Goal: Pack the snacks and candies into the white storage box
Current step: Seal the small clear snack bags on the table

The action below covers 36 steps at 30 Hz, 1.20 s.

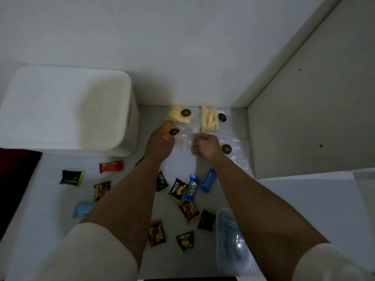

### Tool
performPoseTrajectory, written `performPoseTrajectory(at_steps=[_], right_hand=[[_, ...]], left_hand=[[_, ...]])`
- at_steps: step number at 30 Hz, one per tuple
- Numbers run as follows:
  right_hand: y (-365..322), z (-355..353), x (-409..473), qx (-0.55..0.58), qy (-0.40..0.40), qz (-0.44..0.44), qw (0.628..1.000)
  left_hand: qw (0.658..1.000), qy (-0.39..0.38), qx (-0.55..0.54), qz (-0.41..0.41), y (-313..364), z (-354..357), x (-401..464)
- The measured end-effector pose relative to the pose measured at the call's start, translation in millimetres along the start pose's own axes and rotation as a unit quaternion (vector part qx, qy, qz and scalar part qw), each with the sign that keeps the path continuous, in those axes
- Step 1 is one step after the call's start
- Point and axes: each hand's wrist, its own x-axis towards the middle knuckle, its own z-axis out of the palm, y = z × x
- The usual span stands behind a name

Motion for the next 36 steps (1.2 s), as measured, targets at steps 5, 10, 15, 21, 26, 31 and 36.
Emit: performPoseTrajectory(at_steps=[5,10,15,21,26,31,36], right_hand=[[-4.1,5.1,-6.0,0.048,-0.029,0.018,0.998],[-4.6,12.0,-31.5,0.017,0.019,-0.031,0.999],[-7.7,15.8,-62.9,-0.018,0.037,-0.086,0.995],[-18.4,13.7,-132.4,-0.083,-0.001,-0.144,0.986],[-32.9,6.3,-195.8,-0.106,-0.043,-0.174,0.978],[-47.0,3.1,-252.2,-0.073,-0.08,-0.186,0.976],[-47.9,0.6,-286.3,-0.087,-0.057,-0.212,0.972]], left_hand=[[0.999,-0.026,0.036,-0.015,-14.9,5.2,9.1],[0.996,-0.061,0.056,-0.04,-24.8,2.6,-2.2],[0.995,-0.088,0.025,-0.048,-21.2,-12.8,-35.3],[0.996,-0.059,-0.04,0.061,-13.8,-52.4,-82.0],[0.982,-0.1,-0.054,0.153,2.7,-85.4,-122.2],[0.972,-0.14,-0.051,0.184,1.1,-103.7,-155.2],[0.974,-0.122,-0.024,0.187,-10.9,-113.9,-180.0]])
